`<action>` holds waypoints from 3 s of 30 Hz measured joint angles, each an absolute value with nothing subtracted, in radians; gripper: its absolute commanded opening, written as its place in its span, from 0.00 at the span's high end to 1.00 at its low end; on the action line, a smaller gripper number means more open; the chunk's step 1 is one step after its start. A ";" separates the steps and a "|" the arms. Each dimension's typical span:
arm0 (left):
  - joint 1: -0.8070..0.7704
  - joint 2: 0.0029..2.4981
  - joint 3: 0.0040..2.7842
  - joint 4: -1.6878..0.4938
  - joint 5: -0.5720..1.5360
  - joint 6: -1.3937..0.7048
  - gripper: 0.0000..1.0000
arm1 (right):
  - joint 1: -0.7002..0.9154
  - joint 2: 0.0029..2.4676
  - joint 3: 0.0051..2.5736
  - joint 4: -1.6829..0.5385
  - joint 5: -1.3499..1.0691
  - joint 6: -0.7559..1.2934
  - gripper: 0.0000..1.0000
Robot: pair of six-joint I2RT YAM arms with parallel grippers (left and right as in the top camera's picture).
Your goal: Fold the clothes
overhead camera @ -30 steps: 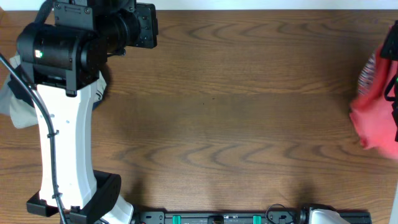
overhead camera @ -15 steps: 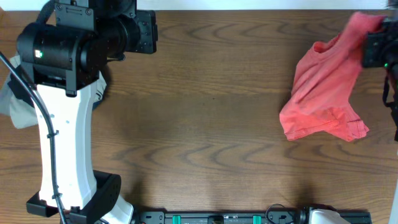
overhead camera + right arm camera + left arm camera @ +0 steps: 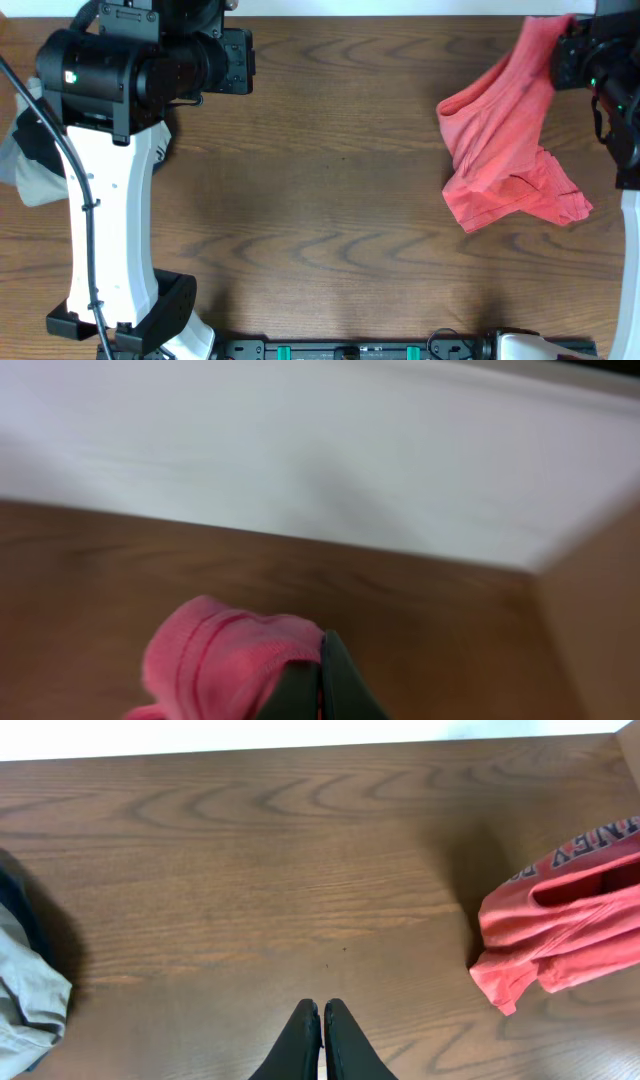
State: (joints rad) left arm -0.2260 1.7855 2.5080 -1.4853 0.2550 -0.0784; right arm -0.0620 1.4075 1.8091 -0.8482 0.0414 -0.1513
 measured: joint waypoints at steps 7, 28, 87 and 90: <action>-0.226 1.786 2.508 -1.485 0.255 -0.078 0.94 | -0.155 1.475 1.809 -0.809 0.361 -0.068 0.99; -0.226 1.787 2.508 -1.515 0.228 -0.078 0.94 | 0.340 1.679 1.810 -1.021 -0.229 0.093 0.99; -0.602 1.799 1.183 -0.472 0.252 -0.974 0.51 | -0.114 1.853 1.805 -1.395 0.156 0.206 0.09; -0.616 1.824 1.183 -0.439 0.221 -0.999 0.51 | -0.114 1.853 1.805 -1.399 0.154 0.206 0.09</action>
